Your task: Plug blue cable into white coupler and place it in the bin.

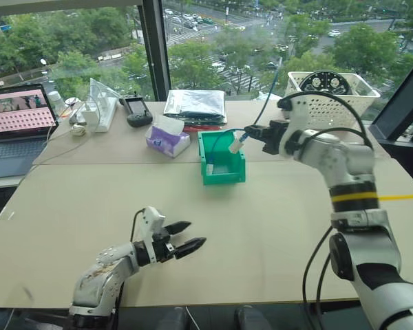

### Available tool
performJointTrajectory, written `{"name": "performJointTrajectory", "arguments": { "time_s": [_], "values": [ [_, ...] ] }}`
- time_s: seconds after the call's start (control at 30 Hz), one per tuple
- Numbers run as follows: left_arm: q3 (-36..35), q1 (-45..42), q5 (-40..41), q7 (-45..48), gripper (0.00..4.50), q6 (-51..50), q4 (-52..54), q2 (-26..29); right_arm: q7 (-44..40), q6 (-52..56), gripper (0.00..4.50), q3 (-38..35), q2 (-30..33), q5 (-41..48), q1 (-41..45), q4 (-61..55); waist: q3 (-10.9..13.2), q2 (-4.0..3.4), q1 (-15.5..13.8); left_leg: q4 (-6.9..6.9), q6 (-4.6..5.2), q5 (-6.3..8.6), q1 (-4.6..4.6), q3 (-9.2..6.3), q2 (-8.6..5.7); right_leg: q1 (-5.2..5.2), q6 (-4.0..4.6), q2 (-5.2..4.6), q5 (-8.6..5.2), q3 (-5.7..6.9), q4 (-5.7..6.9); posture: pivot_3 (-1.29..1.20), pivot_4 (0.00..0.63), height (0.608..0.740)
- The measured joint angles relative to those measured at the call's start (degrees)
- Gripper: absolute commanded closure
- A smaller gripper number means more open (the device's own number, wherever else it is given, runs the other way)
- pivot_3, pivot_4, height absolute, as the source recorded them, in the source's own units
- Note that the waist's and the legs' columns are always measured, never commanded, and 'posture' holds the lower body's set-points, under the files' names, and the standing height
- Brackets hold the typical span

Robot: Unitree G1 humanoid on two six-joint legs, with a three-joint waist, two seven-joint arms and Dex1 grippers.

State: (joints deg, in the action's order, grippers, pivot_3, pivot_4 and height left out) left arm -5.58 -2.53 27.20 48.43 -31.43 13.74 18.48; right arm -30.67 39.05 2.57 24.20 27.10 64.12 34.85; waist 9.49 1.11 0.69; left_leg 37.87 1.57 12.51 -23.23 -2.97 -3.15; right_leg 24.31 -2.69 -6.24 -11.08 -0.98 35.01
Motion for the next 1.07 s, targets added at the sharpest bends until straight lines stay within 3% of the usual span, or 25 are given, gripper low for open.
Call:
{"name": "performJointTrajectory", "arguments": {
  "time_s": [0.13,0.23,0.4,0.57,0.67,0.73,0.93,1.07],
  "values": [
    [-1.78,0.29,-0.21,-3.72,0.07,2.82,0.06,-0.07,-4.50,-7.01,2.98,1.18,-1.99,-4.92,2.41,12.01,0.00,-0.01,0.01,0.00,-0.01,0.01,-0.09,0.01,-0.09,0.09,0.00,-0.11,0.03,-0.02,0.01,0.00,0.150,0.727],
    [-2.25,0.21,-0.81,-6.39,0.07,5.04,-0.14,-0.16,-6.88,-9.23,1.79,0.65,-2.70,-6.38,3.95,15.82,0.02,-0.03,0.17,-0.05,-0.04,0.03,-0.11,0.00,-0.07,0.19,0.02,-0.11,0.04,-0.02,0.03,0.00,0.150,0.727],
    [-2.19,-0.94,-1.14,-7.35,0.07,7.07,-1.54,0.29,-10.43,-7.01,0.10,-3.52,0.23,-4.72,4.28,9.29,0.03,-0.04,-0.03,-0.06,-0.05,0.03,-0.15,-0.05,-0.07,0.22,0.03,-0.10,0.04,0.02,0.05,0.00,0.150,0.727],
    [-3.98,-4.35,-0.86,-8.36,0.07,7.43,-5.10,2.19,-15.65,2.90,0.04,-7.97,11.24,0.41,-4.24,-12.44,0.04,-0.03,-0.82,-0.06,-0.04,0.04,-0.19,-0.12,-0.11,0.16,0.01,-0.16,0.03,0.14,-0.04,0.00,0.150,0.727],
    [-4.71,-7.63,-4.08,-11.20,0.07,11.76,-9.66,2.66,-17.55,0.12,0.04,-12.27,18.17,-0.10,-19.24,-24.41,0.02,0.02,-1.35,-0.06,-0.03,0.05,-0.11,-0.13,-0.11,0.01,-0.01,-0.16,0.01,0.21,-0.10,0.00,0.150,0.727],
    [-5.67,-10.26,-8.00,-15.10,0.07,15.45,-14.24,3.28,-17.20,-3.17,0.04,-14.52,17.42,-0.61,-30.65,-30.66,0.02,0.08,-1.26,-0.04,-0.04,0.05,-0.08,-0.02,-0.07,0.04,-0.01,-0.18,0.01,0.12,-0.01,0.00,0.150,0.727],
    [-5.56,-13.68,-9.15,-14.62,0.07,18.97,-18.74,4.79,-9.72,-1.98,0.04,-21.80,8.52,4.84,-50.64,-46.86,0.02,0.09,-0.13,-0.01,-0.05,0.03,0.10,0.01,0.04,-0.07,-0.03,-0.10,0.03,0.02,0.07,0.00,0.150,0.727],
    [-5.82,-14.58,-8.80,-13.77,0.07,18.63,-20.63,5.21,-6.30,-4.99,0.04,-20.86,5.69,1.72,-57.82,-47.76,0.03,0.09,-0.05,0.03,-0.07,0.00,0.10,0.09,-0.04,-0.03,-0.06,-0.16,0.05,-0.02,0.06,0.00,0.150,0.727]
  ]
}}
